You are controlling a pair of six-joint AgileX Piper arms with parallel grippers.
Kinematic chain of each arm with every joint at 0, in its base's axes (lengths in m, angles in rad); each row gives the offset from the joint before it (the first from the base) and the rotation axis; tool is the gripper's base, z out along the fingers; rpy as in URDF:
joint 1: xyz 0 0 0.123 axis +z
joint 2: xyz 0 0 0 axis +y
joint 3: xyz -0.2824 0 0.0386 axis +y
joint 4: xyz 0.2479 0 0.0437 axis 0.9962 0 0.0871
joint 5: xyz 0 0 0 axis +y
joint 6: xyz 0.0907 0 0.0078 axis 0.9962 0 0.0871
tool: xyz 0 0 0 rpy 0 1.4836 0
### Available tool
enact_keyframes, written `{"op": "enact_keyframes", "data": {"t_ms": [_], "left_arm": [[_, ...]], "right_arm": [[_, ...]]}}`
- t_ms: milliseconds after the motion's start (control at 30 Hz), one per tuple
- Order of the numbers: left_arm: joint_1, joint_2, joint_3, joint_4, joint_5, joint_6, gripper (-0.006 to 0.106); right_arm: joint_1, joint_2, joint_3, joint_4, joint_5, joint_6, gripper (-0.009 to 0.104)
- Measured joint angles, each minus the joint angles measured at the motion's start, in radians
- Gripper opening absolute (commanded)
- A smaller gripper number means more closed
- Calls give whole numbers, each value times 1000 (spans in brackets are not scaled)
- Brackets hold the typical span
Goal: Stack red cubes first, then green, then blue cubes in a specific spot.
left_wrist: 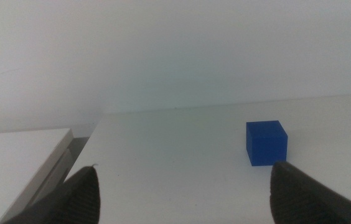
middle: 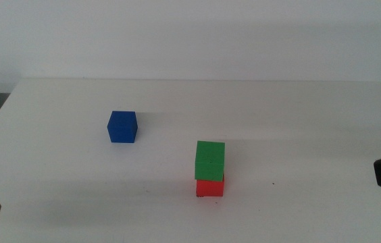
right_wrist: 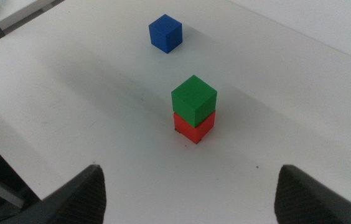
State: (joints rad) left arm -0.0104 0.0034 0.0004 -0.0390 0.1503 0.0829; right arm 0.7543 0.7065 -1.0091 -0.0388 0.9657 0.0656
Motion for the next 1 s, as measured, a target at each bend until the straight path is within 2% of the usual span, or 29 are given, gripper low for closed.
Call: {"op": "enact_keyframes", "data": {"t_ms": [300, 433, 600, 633, 800, 1000], "left_arm": [[0, 42, -34, 0, 34, 0, 94], [0, 286, -297, 0, 202, 0, 94], [0, 644, -731, -6, 592, 0, 94], [0, 771, -859, -23, 751, 0, 94], [0, 1014, -1035, -82, 972, -6, 94], [-36, 1285, -1118, -109, 956, -83, 94]], "right_arm": [[0, 0, 0, 1, 4, -4, 81], [0, 0, 0, 1, 4, -4, 81], [0, 0, 0, 1, 4, -4, 81], [0, 0, 0, 1, 4, -4, 81], [0, 0, 0, 1, 4, -4, 81], [0, 0, 0, 1, 4, -4, 81]]}}
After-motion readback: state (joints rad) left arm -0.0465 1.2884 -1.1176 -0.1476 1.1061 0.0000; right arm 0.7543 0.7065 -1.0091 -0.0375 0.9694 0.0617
